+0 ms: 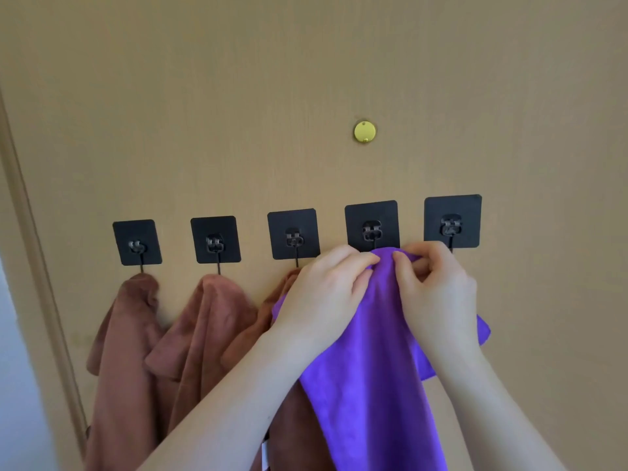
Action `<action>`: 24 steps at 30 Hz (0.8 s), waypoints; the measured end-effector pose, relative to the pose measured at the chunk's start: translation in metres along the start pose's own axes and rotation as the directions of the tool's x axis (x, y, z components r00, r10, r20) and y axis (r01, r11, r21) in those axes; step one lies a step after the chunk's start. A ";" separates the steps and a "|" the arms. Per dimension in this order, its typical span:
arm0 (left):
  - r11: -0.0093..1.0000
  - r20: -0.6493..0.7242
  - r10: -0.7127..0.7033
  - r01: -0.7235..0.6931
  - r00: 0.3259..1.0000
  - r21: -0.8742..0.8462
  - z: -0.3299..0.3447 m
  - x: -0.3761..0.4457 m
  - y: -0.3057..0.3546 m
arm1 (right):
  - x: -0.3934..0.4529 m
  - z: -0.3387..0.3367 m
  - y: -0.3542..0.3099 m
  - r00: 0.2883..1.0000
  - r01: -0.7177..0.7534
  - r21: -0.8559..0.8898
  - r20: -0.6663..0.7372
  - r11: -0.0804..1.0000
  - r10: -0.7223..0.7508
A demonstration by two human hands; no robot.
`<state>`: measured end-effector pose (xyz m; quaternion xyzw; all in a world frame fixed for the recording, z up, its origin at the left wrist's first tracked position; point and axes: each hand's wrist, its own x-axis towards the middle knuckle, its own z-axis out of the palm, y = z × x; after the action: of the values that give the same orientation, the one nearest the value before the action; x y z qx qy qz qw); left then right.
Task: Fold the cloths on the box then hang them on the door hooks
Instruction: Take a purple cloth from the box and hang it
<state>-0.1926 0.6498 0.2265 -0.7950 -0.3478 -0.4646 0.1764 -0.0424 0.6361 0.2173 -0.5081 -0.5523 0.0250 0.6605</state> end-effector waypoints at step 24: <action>0.938 0.531 -0.230 0.330 0.816 -0.101 -0.038 0.029 0.025 | -0.029 -0.006 0.017 0.982 -0.019 -0.061 0.187 0.998 0.031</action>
<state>-0.1889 0.6209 0.2720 -0.8423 -0.4500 -0.2886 -0.0691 -0.0403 0.6232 0.1853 -0.5296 -0.6063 0.0649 0.5897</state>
